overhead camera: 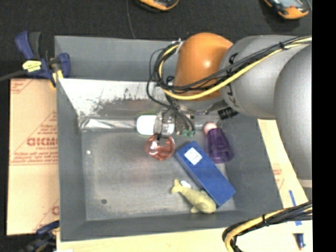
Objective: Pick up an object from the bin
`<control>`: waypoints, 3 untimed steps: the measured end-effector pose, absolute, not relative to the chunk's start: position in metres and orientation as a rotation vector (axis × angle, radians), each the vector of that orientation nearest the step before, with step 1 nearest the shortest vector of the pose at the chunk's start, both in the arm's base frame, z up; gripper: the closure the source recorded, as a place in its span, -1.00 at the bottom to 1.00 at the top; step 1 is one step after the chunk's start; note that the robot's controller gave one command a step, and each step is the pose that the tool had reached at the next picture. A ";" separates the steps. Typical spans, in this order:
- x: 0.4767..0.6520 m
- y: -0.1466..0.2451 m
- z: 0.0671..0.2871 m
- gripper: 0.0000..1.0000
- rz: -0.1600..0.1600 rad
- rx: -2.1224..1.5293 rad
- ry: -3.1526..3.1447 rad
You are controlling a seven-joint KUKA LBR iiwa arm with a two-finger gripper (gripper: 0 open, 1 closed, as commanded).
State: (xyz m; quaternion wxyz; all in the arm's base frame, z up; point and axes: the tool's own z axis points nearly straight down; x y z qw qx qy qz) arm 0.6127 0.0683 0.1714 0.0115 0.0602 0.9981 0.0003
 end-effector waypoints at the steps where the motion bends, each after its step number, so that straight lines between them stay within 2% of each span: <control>1: 0.627 0.081 0.136 1.00 0.009 0.462 3.077; 2: 0.627 0.067 0.175 1.00 0.003 0.509 3.079; 3: 0.617 0.075 0.246 1.00 0.008 0.570 3.069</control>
Offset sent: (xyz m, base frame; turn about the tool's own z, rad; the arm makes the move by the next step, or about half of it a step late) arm 0.0243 -0.0274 0.1492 0.0663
